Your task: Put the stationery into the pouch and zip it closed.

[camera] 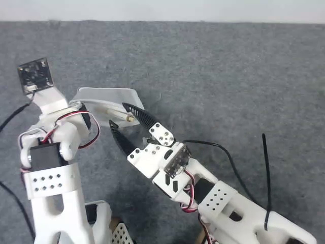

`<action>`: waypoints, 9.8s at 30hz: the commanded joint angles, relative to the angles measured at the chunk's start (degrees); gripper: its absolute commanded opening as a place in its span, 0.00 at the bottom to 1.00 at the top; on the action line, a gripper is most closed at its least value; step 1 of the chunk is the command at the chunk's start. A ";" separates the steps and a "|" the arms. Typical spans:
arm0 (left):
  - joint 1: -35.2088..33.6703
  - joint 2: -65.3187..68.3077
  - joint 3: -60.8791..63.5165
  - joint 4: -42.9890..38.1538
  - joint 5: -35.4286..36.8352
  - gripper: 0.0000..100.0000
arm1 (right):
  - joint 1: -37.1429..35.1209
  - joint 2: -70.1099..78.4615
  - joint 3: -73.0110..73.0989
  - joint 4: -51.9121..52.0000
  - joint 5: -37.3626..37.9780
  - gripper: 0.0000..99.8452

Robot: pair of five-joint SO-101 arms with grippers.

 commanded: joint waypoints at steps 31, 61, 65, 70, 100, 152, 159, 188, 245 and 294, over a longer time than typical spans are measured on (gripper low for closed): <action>-0.44 -0.09 -0.92 -1.93 -1.67 0.01 | 7.34 -34.95 -3.43 45.67 -14.95 0.01; -0.18 -0.09 -0.92 -2.11 -1.67 0.01 | 2.24 -6.64 -18.99 46.55 -15.47 0.01; -0.35 -0.09 -0.92 -2.11 -1.67 0.01 | 2.24 -9.27 -18.99 51.56 -15.38 0.01; -0.35 -0.09 -1.10 -2.11 -1.49 0.01 | 2.33 -11.56 -19.16 57.45 -15.30 0.01; -4.40 -0.09 -1.36 -2.90 0.18 0.01 | 7.08 -15.43 -18.81 70.64 -10.11 0.16; -4.13 -0.09 -0.92 -2.90 -0.09 0.01 | 1.98 -15.69 -2.90 46.81 6.95 0.01; -4.13 -0.18 -0.40 -2.99 0.35 0.16 | 0.84 -15.78 -3.08 50.42 7.30 0.01; 19.87 -0.53 5.76 -6.15 -11.16 0.24 | -7.87 -15.87 -2.90 56.84 7.47 0.01; 16.79 -30.68 15.16 -3.43 -11.43 0.25 | 2.68 -42.51 1.58 55.16 6.95 0.01; 26.46 -31.30 8.22 3.16 -17.93 0.25 | 2.59 -42.51 -7.38 72.40 6.95 0.01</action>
